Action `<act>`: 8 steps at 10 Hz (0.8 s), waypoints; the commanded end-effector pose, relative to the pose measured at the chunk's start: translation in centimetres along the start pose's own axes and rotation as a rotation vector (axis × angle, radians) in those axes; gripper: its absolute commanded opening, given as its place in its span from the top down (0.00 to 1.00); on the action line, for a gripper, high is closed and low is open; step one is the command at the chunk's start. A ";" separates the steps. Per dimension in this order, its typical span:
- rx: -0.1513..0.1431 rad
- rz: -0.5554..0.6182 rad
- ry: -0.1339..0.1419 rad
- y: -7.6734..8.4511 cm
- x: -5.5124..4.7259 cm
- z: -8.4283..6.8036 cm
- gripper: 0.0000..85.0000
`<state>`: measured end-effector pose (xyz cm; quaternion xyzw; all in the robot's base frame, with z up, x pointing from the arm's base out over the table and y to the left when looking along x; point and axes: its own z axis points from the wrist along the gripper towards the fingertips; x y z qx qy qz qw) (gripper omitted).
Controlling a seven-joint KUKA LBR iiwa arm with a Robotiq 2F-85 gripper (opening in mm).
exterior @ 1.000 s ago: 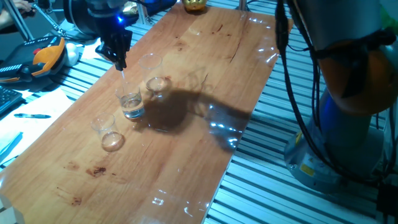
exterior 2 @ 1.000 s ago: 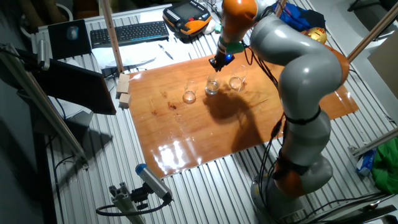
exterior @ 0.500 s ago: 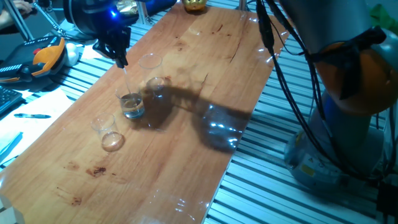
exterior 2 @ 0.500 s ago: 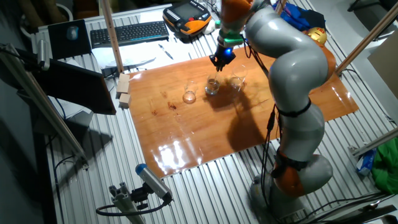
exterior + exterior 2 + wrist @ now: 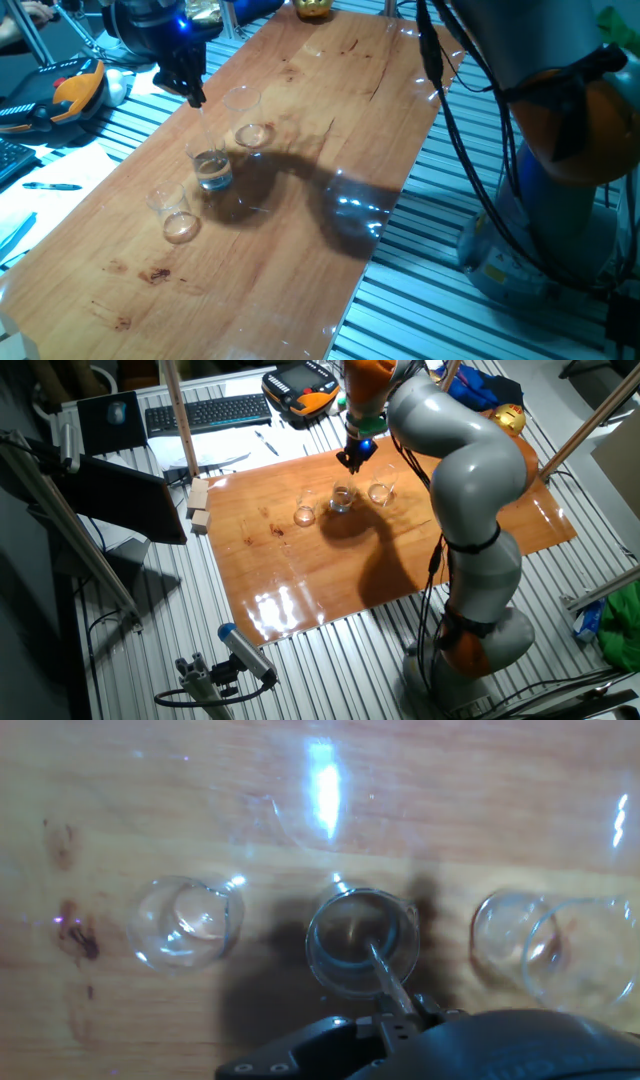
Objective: Stir the beaker with a glass rod
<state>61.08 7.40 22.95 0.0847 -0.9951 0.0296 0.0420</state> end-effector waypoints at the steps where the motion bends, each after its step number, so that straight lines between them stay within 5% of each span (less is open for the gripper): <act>1: 0.006 -0.024 -0.009 0.1 -0.1 0.0 1.00; 5: 0.057 -0.136 -0.120 0.3 -0.4 -0.2 1.00; 6: 0.022 -0.119 -0.142 0.4 -0.5 0.0 1.00; 8: -0.127 0.005 -0.162 0.8 -0.9 0.7 1.00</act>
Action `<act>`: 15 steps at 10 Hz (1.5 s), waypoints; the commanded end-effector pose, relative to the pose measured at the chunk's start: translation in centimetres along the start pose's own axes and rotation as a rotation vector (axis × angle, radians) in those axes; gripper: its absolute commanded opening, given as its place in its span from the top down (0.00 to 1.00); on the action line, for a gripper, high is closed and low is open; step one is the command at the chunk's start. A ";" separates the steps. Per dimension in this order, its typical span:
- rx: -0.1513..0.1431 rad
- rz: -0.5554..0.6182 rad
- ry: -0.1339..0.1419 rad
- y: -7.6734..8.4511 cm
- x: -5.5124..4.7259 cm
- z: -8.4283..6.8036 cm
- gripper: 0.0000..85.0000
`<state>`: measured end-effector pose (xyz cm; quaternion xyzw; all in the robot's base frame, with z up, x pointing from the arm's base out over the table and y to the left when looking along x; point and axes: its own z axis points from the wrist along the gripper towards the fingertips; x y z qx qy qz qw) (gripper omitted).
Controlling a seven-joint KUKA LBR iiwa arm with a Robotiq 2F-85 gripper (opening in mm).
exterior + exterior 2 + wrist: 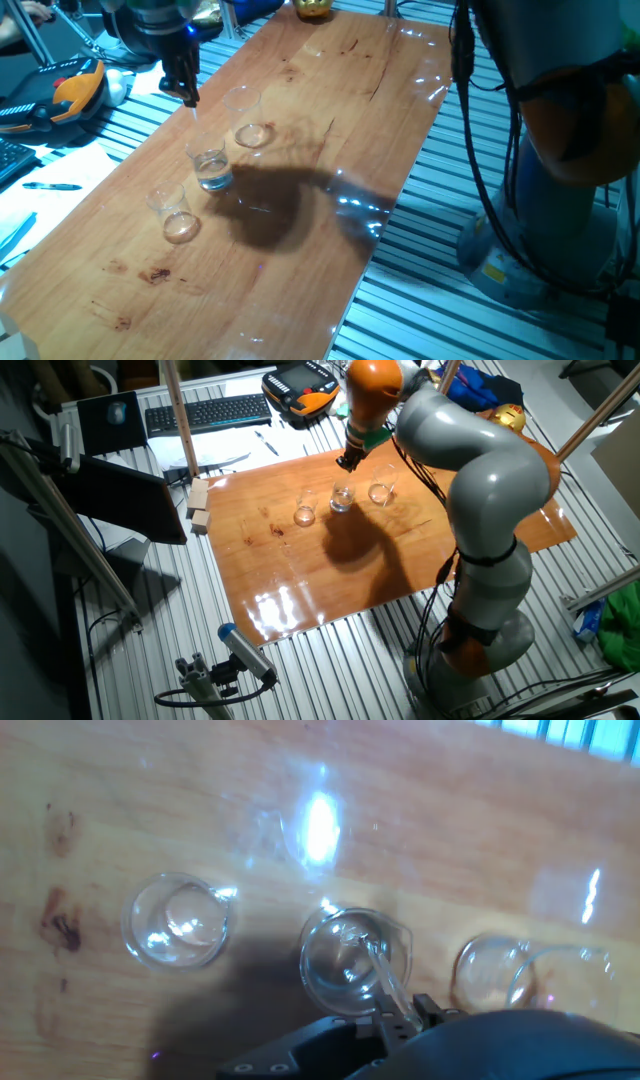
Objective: Stir the beaker with a glass rod
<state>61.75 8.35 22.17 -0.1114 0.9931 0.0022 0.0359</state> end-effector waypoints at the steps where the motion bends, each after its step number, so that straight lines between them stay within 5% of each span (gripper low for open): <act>1: -0.135 0.144 0.013 0.2 0.0 0.1 1.00; 2: -0.215 0.244 0.044 0.4 0.0 0.3 1.00; 3: -0.262 0.309 0.108 0.5 0.0 0.5 1.00; 4: -0.221 0.277 0.200 0.3 0.1 0.4 1.00; 5: -0.149 0.209 0.235 0.1 0.1 -0.2 1.00; 6: -0.066 0.143 0.242 -0.1 0.1 -1.0 1.00; 7: -0.010 0.092 0.235 -0.2 0.1 -1.4 1.00; 9: 0.054 -0.017 0.159 -0.2 0.1 -1.5 1.00; 11: 0.101 -0.103 0.067 -0.3 0.1 -1.6 1.00; 12: 0.098 -0.089 0.025 -0.2 0.1 -1.5 1.00; 13: 0.029 0.014 -0.010 -0.1 0.0 -1.2 1.00; 15: -0.193 0.295 0.009 0.4 0.0 0.2 1.00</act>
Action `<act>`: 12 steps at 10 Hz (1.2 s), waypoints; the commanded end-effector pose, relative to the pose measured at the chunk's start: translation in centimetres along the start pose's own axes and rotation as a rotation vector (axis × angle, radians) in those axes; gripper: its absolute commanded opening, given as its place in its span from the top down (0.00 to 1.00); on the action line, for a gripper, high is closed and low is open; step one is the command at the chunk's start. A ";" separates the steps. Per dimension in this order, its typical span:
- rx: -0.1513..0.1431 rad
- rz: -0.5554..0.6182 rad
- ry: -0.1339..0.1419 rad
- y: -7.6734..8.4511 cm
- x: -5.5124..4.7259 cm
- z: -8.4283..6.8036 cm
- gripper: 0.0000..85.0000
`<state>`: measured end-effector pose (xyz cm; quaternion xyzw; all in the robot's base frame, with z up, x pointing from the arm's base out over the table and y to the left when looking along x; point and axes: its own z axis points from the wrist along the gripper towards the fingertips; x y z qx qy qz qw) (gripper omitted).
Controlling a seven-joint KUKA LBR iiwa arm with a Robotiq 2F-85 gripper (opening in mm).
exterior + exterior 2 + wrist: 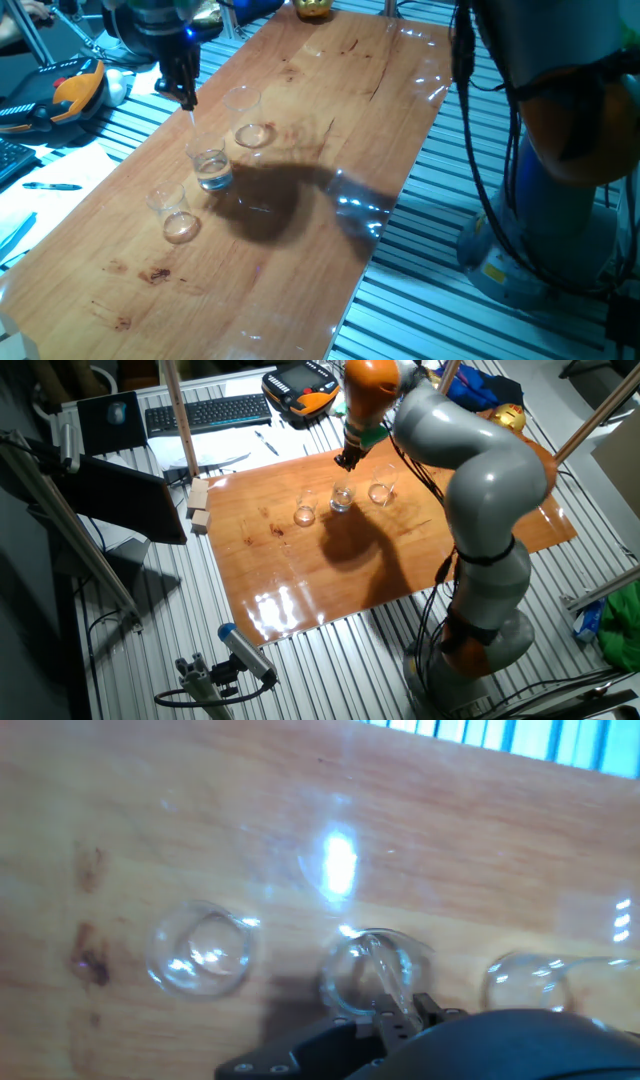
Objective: Stir the beaker with a glass rod
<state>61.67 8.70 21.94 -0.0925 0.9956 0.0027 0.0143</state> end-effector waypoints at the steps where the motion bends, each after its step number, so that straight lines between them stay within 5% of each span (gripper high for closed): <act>1: -0.211 0.275 0.047 -0.1 0.1 0.0 1.00; 2: -0.203 0.277 0.107 -0.2 0.2 -0.4 1.00; 3: -0.197 0.275 0.118 -0.4 0.2 -0.6 1.00; 5: -0.153 0.211 0.115 -0.8 0.2 -0.7 1.00; 8: -0.158 0.220 0.100 -0.8 0.2 -0.6 1.00; 10: -0.173 0.244 -0.008 -0.7 0.1 -0.5 1.00; 11: -0.138 0.205 -0.058 -0.8 0.1 -0.6 1.00; 12: -0.069 0.131 -0.069 -1.0 0.0 -1.0 1.00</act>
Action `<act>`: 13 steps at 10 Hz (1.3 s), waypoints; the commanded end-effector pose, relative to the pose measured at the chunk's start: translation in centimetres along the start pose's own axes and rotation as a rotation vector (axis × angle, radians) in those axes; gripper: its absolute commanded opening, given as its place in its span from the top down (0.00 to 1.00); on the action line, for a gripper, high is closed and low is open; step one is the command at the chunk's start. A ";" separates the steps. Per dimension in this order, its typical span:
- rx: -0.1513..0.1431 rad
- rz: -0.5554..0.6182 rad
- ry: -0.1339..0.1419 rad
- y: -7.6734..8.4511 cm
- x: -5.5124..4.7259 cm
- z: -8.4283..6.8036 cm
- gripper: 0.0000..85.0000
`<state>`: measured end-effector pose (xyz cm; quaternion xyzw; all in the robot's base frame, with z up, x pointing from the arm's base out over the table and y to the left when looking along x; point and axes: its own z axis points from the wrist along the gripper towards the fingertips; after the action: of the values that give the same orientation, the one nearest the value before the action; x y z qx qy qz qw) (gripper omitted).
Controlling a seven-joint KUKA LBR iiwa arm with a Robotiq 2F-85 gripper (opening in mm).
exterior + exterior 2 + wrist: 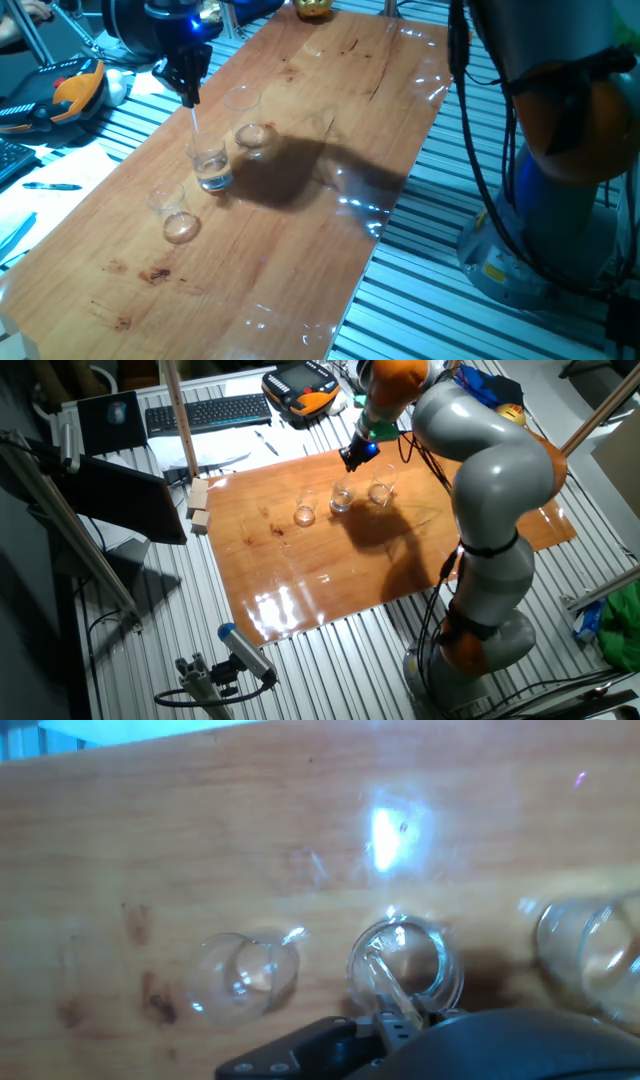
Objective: Stir the beaker with a glass rod
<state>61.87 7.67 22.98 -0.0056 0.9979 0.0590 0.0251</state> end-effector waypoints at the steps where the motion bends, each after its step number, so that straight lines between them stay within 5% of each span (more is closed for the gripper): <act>1: 0.120 -0.141 -0.043 0.0 -0.1 -0.4 1.00; 3: 0.233 -0.267 -0.014 0.0 0.1 -1.0 1.00; 5: 0.269 -0.288 0.097 0.1 0.2 -1.3 1.00; 6: 0.258 -0.271 0.147 0.1 0.3 -1.2 1.00; 7: 0.220 -0.225 0.181 0.0 0.4 -1.0 1.00; 8: 0.143 -0.151 0.192 -0.1 0.5 -0.6 1.00; 10: 0.004 -0.002 0.169 0.0 0.4 0.2 1.00; 12: -0.079 0.083 0.128 0.1 0.4 0.8 1.00; 13: -0.095 0.097 0.114 0.0 0.3 1.0 1.00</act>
<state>61.61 7.78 21.98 -0.0095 0.9976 0.0562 -0.0395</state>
